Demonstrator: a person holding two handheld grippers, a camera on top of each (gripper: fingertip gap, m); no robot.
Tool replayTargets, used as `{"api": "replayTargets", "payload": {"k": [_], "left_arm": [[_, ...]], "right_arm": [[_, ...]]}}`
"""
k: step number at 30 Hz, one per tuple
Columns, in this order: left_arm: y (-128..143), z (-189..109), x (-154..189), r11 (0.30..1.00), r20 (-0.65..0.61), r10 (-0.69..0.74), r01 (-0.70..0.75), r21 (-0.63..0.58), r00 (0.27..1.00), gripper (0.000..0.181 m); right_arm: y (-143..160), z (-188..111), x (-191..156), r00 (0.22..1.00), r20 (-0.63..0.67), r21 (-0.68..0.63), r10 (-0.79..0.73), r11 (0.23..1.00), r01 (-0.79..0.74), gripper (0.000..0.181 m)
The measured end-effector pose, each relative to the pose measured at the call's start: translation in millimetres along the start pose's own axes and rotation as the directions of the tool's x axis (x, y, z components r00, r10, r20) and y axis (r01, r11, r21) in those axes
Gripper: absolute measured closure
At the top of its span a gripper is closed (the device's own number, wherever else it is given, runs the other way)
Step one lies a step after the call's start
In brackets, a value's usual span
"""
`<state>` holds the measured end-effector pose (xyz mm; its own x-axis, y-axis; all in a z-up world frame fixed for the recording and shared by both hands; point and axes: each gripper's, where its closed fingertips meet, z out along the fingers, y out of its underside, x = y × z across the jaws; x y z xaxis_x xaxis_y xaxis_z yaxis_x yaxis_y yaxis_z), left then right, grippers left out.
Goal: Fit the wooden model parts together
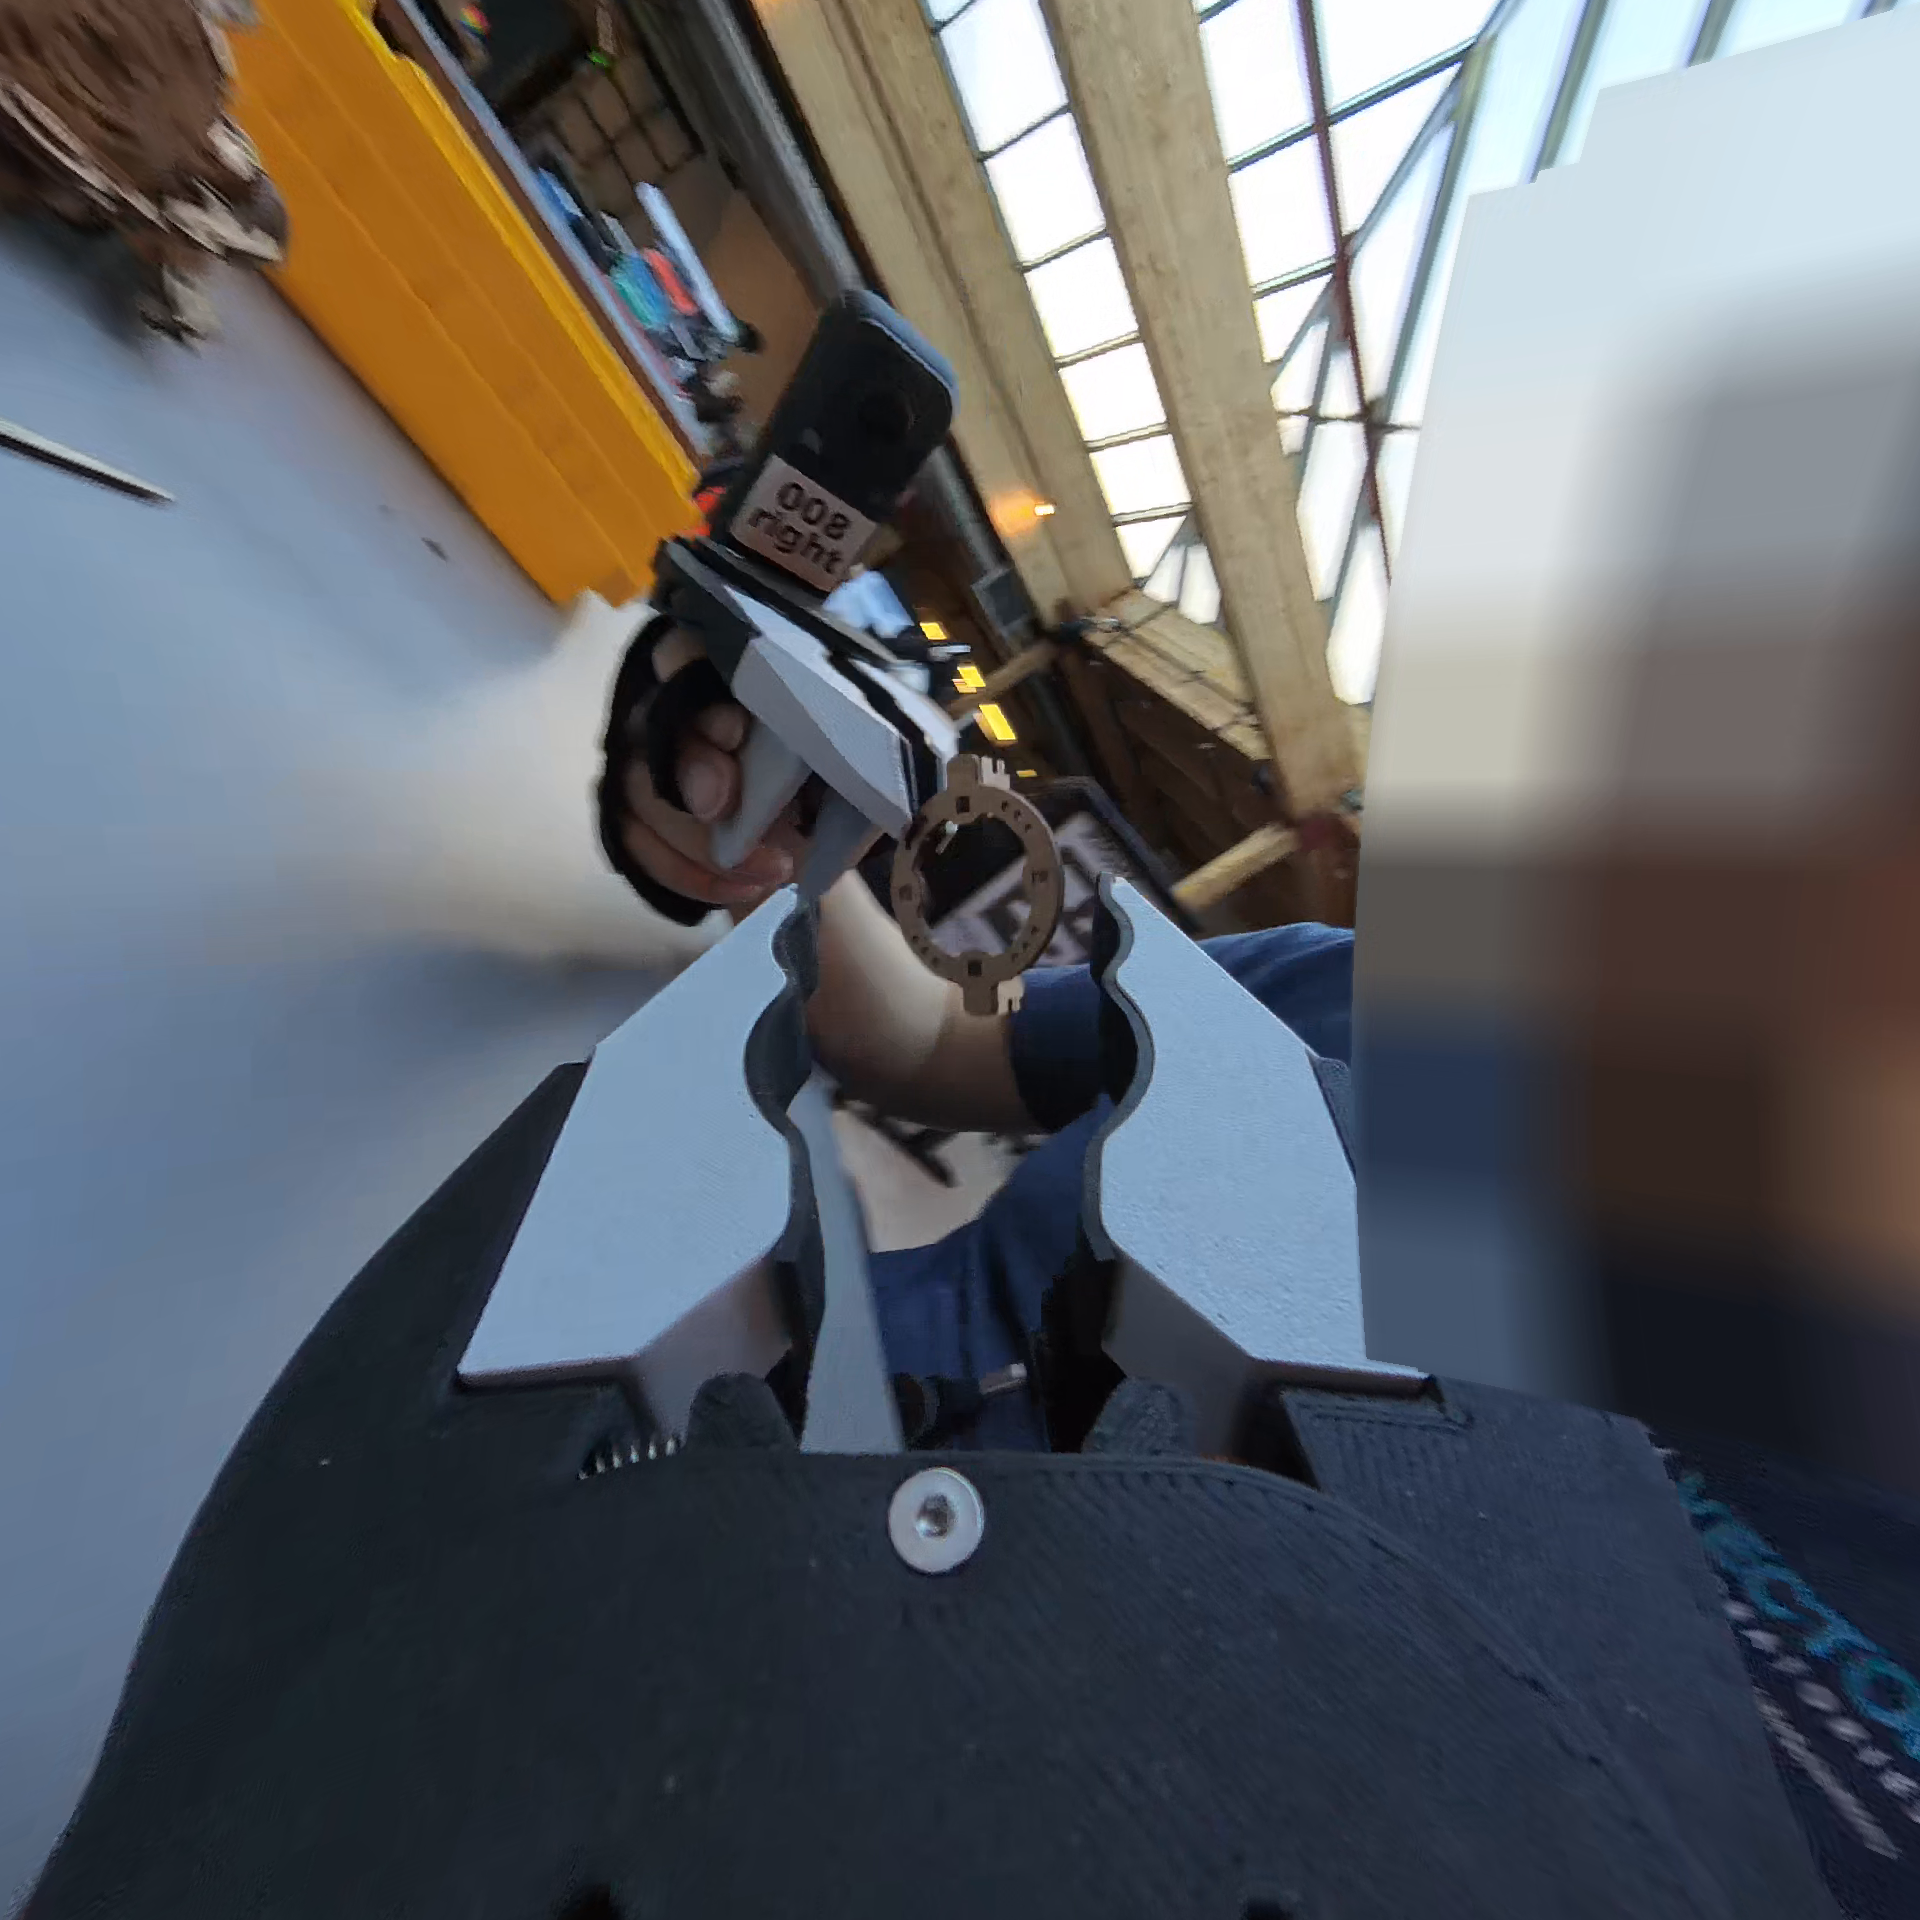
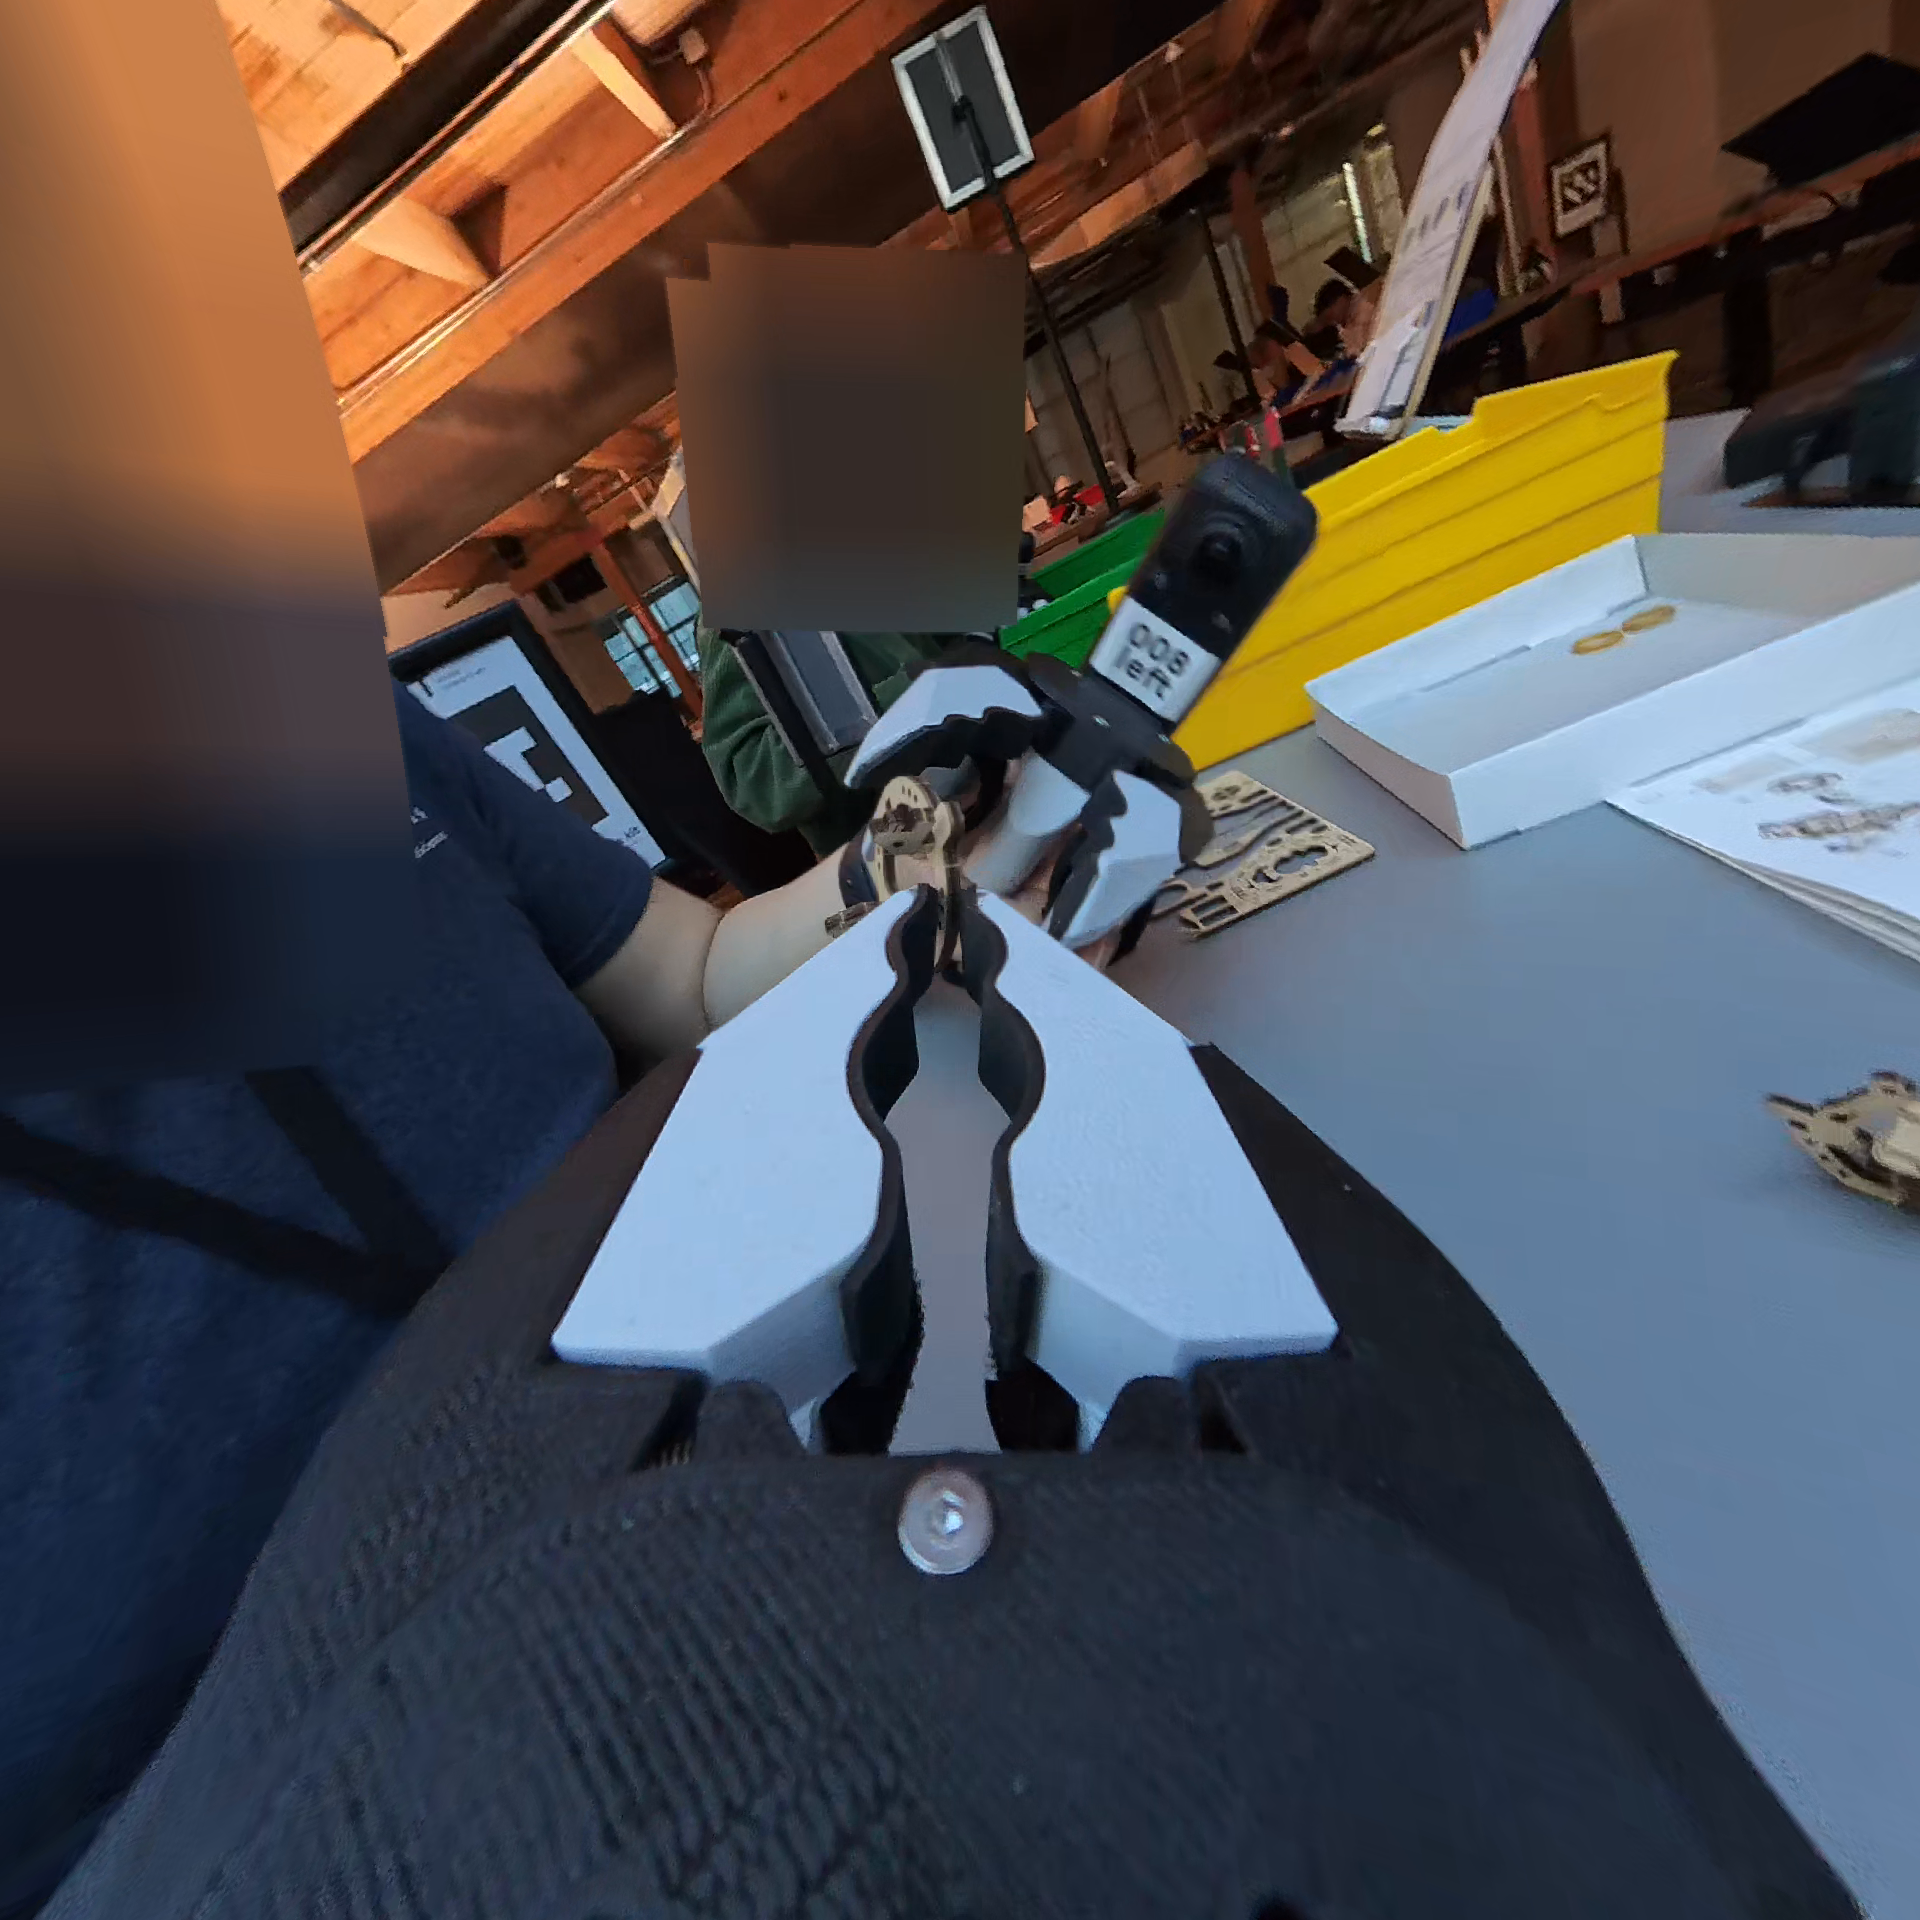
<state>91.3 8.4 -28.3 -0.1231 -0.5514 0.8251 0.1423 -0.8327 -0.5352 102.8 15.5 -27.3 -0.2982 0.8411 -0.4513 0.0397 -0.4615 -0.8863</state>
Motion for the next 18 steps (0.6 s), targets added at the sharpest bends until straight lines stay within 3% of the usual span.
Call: {"api": "replayTargets", "payload": {"k": [4, 6, 8, 11, 15, 18], "left_arm": [[-12.4, -23.2, -18.1, 0.972, 0.245, 0.233, -0.228, -0.047, 0.941, 0.132], [-17.3, -34.3, -28.4, 0.941, 0.358, 0.339, -0.324, -0.101, 0.870, 0.133], [-16.1, -43.0, -40.2, 0.902, 0.444, 0.431, -0.386, -0.193, 0.786, 0.134], [-8.5, -47.9, -52.5, 0.859, 0.491, 0.511, -0.409, -0.307, 0.705, 0.134], [2.6, -48.0, -63.7, 0.864, 0.500, 0.498, -0.353, -0.359, 0.709, 0.137], [9.6, -54.1, -77.4, 0.838, 0.529, 0.535, -0.333, -0.433, 0.659, 0.133]], "right_arm": [[23.3, -7.7, 46.2, 0.954, -0.217, -0.062, 0.208, 0.972, -0.226, 0.179], [45.9, -13.2, 70.8, 0.881, -0.342, -0.083, 0.327, 0.923, -0.375, 0.179], [56.9, -13.9, 82.5, 0.815, -0.379, -0.042, 0.438, 0.872, -0.488, 0.179], [62.7, -9.8, 85.3, 0.778, -0.372, -0.023, 0.506, 0.833, -0.552, 0.179], [68.3, -10.1, 95.2, 0.755, -0.447, -0.023, 0.480, 0.837, -0.546, 0.179], [69.5, -9.4, 99.0, 0.728, -0.465, 0.009, 0.504, 0.825, -0.565, 0.179]]}}
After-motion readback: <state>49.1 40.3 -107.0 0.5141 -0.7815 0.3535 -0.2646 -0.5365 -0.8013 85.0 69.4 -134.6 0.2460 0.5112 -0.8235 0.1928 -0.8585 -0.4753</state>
